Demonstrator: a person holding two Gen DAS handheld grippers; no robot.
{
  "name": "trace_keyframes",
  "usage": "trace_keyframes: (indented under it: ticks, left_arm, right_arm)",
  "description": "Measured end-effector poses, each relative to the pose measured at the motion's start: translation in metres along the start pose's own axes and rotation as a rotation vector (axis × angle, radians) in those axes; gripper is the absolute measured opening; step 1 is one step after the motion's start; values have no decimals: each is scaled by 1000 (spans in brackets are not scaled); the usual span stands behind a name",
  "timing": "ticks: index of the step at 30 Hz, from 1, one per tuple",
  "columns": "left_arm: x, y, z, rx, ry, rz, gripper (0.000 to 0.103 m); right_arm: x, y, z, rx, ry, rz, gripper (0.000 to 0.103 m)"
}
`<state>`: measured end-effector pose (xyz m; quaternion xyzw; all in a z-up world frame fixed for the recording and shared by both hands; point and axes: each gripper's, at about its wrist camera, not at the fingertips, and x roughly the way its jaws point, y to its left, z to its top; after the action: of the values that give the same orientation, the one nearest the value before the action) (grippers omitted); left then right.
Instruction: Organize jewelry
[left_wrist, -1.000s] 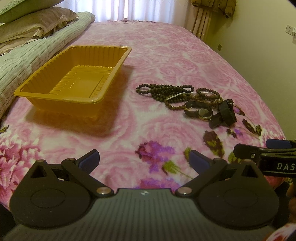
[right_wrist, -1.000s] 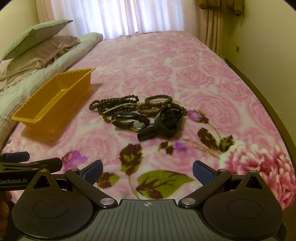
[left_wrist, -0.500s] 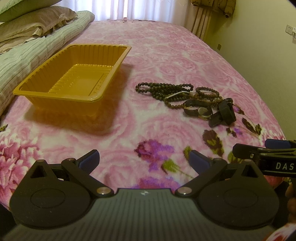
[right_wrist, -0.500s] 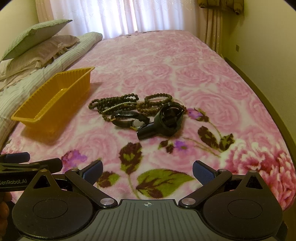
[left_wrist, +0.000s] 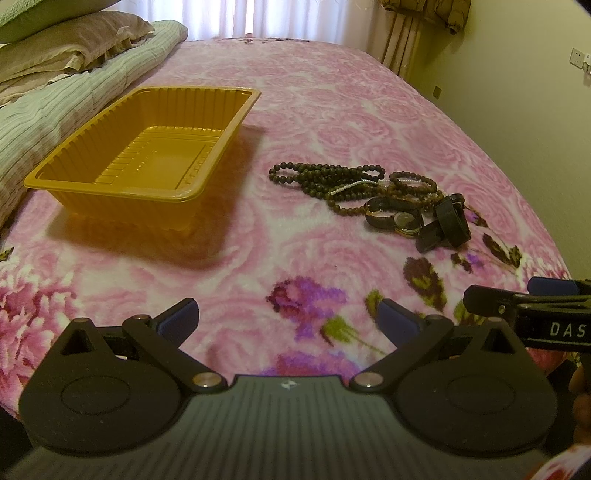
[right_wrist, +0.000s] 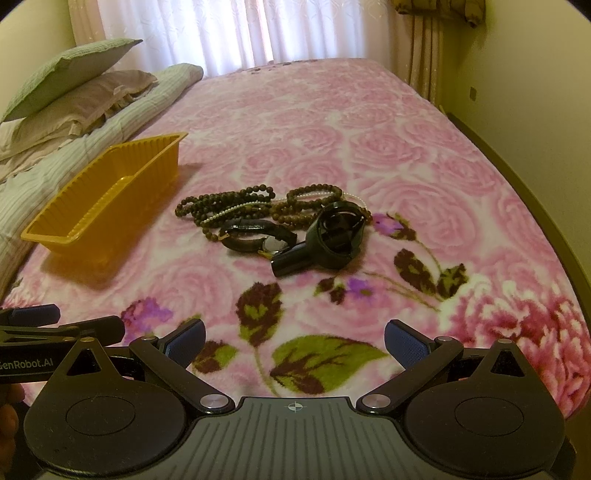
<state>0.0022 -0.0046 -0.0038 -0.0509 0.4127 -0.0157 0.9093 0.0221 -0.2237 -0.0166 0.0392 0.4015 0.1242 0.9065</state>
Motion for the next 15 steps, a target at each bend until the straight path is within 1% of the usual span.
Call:
trace_keyframes:
  ticks: [15]
  left_arm:
    - [1,-1,0,-1,1,-2,102]
  right_arm:
    - [1,1,2,3,1,1,103]
